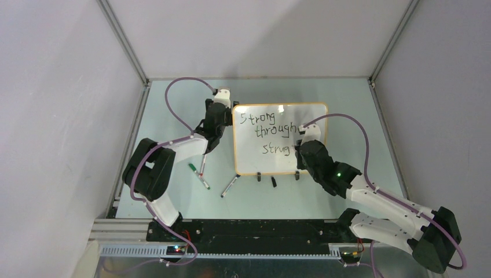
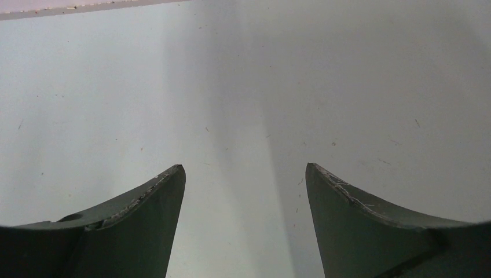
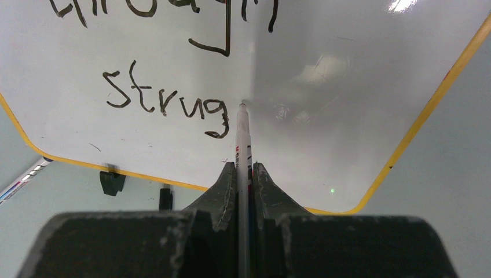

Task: Write a sentence on the whiteboard

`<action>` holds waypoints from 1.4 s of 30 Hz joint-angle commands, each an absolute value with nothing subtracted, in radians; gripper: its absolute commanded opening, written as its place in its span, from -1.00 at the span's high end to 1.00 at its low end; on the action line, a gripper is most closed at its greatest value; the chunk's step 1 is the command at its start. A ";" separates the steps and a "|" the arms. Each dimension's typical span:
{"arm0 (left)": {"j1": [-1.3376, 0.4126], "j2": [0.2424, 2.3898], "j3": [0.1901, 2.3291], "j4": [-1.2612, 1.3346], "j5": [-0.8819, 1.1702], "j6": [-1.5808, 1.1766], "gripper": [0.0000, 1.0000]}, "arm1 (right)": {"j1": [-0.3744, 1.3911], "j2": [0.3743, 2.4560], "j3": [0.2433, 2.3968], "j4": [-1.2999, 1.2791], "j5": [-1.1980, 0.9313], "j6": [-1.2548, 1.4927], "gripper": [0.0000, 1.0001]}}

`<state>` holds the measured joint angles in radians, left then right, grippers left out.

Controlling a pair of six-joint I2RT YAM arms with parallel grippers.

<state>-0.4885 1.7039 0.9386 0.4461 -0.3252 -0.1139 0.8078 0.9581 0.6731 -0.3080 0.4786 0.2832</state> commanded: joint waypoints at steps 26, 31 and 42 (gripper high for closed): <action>-0.493 1.683 0.935 0.488 -0.316 -0.114 -0.64 | 0.788 0.995 0.676 -0.266 0.510 0.277 1.00; -0.492 1.685 0.935 0.485 -0.316 -0.114 -0.64 | 0.786 1.003 0.679 -0.262 0.498 0.271 1.00; -0.493 1.684 0.936 0.485 -0.316 -0.114 -0.64 | 0.784 1.007 0.680 -0.282 0.469 0.282 1.00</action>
